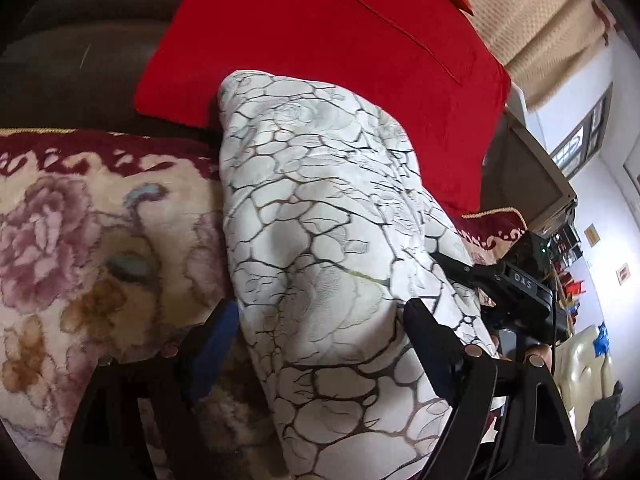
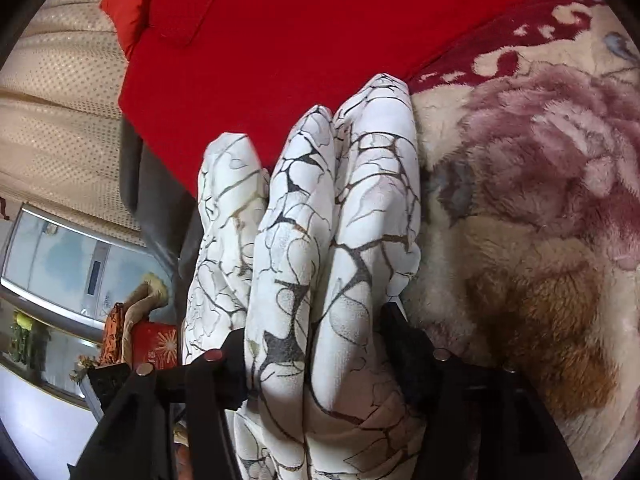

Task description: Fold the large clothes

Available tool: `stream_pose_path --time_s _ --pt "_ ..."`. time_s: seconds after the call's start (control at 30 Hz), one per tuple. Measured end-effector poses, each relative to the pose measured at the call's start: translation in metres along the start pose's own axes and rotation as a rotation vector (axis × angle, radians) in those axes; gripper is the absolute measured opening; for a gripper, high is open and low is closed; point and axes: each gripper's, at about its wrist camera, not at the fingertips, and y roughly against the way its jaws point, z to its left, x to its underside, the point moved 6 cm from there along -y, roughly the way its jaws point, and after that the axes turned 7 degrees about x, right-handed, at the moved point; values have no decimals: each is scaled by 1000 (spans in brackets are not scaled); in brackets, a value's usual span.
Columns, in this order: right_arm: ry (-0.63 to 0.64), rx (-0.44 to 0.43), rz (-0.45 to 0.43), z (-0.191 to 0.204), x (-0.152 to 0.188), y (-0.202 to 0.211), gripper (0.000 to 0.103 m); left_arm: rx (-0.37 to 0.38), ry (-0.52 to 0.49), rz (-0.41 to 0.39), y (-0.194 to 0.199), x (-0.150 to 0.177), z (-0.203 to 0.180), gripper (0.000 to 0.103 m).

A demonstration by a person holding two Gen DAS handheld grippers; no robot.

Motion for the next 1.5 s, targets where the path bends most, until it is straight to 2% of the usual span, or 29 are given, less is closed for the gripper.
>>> stream_pose_path --time_s 0.07,0.17,0.2,0.3,0.37,0.4,0.47,0.6,0.73,0.77,0.8,0.87,0.97,1.03,1.2,1.4,1.47,1.5 --pt "29 9 2 7 1 -4 69 -4 43 7 1 1 10 90" --pt "41 -1 5 7 -2 -7 73 53 100 29 2 3 16 90" --pt "35 -8 8 6 -2 -7 73 71 109 40 0 5 17 94" --pt "17 -43 14 3 -2 -2 75 123 159 106 -18 15 15 100" --pt "16 -55 16 1 -4 0 76 207 214 181 -35 23 10 103" --pt "17 -59 18 1 -4 0 76 210 221 204 -42 27 9 103" --pt "14 -73 24 5 -4 1 77 194 187 228 -50 31 4 103" --pt "11 -125 27 4 -9 9 84 208 166 216 -50 32 -3 103" --pt "69 -103 32 16 -2 4 88 221 131 190 -43 33 -13 95" --pt "111 -75 34 19 1 0 86 219 119 187 -43 33 -16 93" --pt "151 -44 38 22 5 -4 84 212 110 186 -43 34 -17 90" --pt "219 11 31 29 11 -8 71 194 94 185 -41 36 -19 86" --pt "204 -41 40 35 13 -4 52 196 76 166 -32 36 -27 80" --pt "193 -65 28 40 14 1 49 185 47 150 -21 39 -35 77" --pt "213 -140 19 59 25 12 47 138 3 101 22 48 -51 76" --pt "238 -278 30 87 57 31 46 -29 -57 38 91 71 -72 76" --pt "234 -299 44 84 70 35 46 -99 -67 81 92 93 -70 77" --pt "212 -281 68 78 79 32 46 -125 -50 120 85 104 -62 78"
